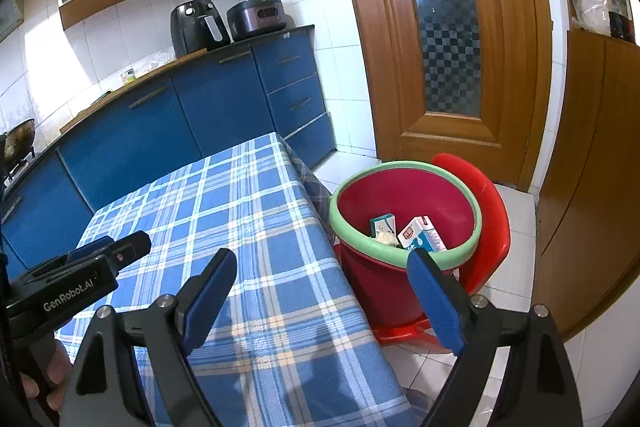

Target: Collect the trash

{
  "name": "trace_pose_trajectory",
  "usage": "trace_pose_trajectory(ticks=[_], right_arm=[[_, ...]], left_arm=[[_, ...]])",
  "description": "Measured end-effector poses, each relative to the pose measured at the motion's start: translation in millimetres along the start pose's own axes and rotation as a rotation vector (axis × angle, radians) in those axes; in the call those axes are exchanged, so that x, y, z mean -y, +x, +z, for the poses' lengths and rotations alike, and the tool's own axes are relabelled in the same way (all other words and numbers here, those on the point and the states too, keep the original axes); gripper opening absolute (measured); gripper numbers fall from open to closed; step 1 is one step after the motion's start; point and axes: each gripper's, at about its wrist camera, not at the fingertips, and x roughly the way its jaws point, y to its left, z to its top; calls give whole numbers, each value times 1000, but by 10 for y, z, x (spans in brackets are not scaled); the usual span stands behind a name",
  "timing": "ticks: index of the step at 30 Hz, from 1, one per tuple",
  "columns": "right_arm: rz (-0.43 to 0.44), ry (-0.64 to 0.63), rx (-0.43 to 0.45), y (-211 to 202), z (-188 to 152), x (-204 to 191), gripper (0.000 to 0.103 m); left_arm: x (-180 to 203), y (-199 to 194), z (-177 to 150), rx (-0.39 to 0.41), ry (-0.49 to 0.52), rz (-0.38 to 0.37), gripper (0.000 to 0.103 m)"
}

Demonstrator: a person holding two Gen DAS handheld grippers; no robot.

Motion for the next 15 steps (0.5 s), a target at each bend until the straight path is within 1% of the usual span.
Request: trace_pose_trajectory(ticks=[15], right_arm=[[2, -1, -1, -7, 3, 4, 89]], left_arm=[[-26, -32, 8, 5, -6, 9, 58]])
